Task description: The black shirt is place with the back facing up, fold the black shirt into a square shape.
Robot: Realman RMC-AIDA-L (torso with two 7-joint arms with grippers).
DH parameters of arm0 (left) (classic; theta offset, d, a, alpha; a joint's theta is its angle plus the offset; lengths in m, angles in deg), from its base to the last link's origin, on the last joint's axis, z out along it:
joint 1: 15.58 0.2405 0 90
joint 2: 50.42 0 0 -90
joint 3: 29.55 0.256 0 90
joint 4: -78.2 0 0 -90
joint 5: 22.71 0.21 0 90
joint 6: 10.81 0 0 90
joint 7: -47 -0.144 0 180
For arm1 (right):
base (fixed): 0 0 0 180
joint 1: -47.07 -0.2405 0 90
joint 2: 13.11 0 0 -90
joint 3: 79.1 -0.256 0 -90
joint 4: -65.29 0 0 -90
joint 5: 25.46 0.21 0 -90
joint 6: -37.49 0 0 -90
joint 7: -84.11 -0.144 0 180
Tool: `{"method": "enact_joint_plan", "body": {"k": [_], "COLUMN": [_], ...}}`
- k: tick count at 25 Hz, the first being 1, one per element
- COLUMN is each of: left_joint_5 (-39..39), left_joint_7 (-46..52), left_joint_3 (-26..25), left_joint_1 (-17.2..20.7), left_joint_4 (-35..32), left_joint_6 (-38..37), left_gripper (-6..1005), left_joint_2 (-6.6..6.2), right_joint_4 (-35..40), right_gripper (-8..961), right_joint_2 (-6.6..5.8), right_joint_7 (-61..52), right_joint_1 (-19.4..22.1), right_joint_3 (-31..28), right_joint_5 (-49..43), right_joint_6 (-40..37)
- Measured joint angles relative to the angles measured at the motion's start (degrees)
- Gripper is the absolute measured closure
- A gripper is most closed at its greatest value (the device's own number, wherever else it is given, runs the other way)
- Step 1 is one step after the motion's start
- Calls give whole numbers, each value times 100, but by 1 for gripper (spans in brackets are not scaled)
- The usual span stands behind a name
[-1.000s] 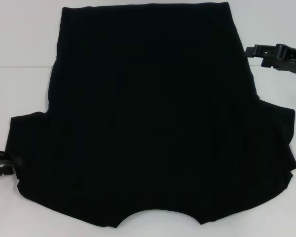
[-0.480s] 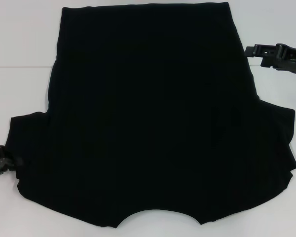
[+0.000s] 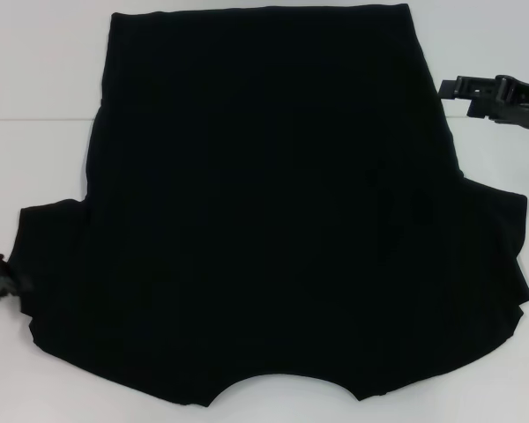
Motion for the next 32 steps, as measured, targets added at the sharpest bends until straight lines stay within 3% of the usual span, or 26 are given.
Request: {"method": "enact_joint_plan", "body": {"k": [12, 19, 32], "left_joint_5": [709, 832, 581], "left_joint_7": [281, 378, 453], "left_joint_3": [-42, 37, 378], "left_joint_1": [-190, -315, -648], "left_joint_4": [-452, -490, -1144], "left_joint_6": [417, 523, -445], "left_gripper": [995, 994, 993], "left_joint_2": [-219, -238, -231], "right_joint_4": [14, 17, 40], "right_gripper": [146, 146, 146], "right_joint_2": [0, 0, 0], "right_joint_7": [-8, -9, -17], "right_joint_1": [-12, -43, -50], "right_joint_3": [-10, -10, -10], "right_joint_5": [-1, -1, 4], "right_joint_6": [-8, -5, -1]}}
